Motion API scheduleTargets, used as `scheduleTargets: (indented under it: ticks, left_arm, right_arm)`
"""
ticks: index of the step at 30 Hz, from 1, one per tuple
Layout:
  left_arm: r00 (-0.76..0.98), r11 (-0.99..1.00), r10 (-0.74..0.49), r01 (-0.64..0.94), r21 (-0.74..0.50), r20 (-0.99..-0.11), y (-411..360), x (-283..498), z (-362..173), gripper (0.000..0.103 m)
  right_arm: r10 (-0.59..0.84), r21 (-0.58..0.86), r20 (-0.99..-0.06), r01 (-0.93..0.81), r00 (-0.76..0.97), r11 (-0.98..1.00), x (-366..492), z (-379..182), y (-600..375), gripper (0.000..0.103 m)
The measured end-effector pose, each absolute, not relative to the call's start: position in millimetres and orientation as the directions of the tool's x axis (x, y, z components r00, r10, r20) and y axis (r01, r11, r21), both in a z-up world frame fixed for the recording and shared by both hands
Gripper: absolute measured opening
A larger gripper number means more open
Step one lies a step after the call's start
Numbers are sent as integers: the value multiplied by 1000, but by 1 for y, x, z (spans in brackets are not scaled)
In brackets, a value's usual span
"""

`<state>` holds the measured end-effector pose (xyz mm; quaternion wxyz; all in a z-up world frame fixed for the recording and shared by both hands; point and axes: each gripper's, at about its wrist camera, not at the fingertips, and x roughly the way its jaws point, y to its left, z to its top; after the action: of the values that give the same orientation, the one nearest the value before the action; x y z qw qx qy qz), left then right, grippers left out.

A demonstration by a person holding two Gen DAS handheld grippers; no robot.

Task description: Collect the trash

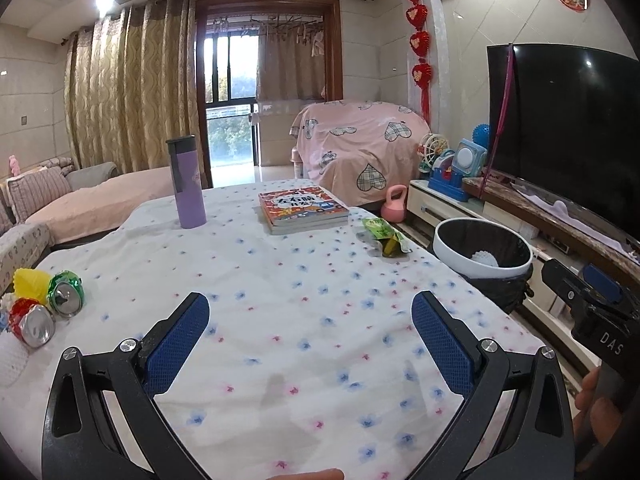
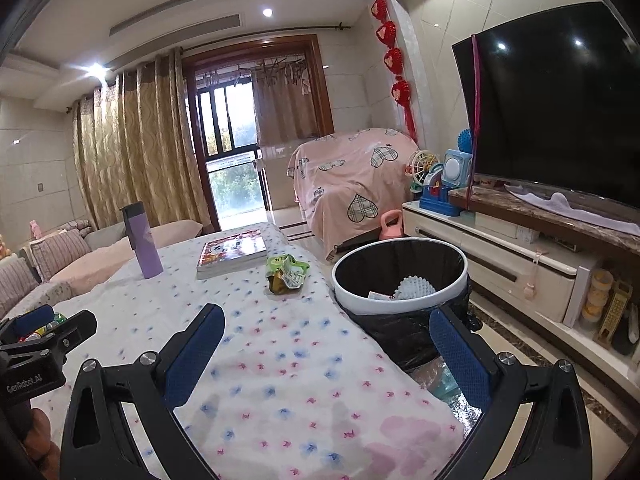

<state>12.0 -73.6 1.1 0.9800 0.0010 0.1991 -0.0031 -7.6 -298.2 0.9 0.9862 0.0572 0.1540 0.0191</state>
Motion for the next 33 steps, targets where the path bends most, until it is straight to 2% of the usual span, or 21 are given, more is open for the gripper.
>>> scheduleTargets:
  ticks: [33]
  left_arm:
    - [925, 1000, -28, 24, -14, -378, -71, 7, 5, 103]
  right_arm:
    - [77, 129, -269, -43, 960, 991, -14, 6, -298, 103]
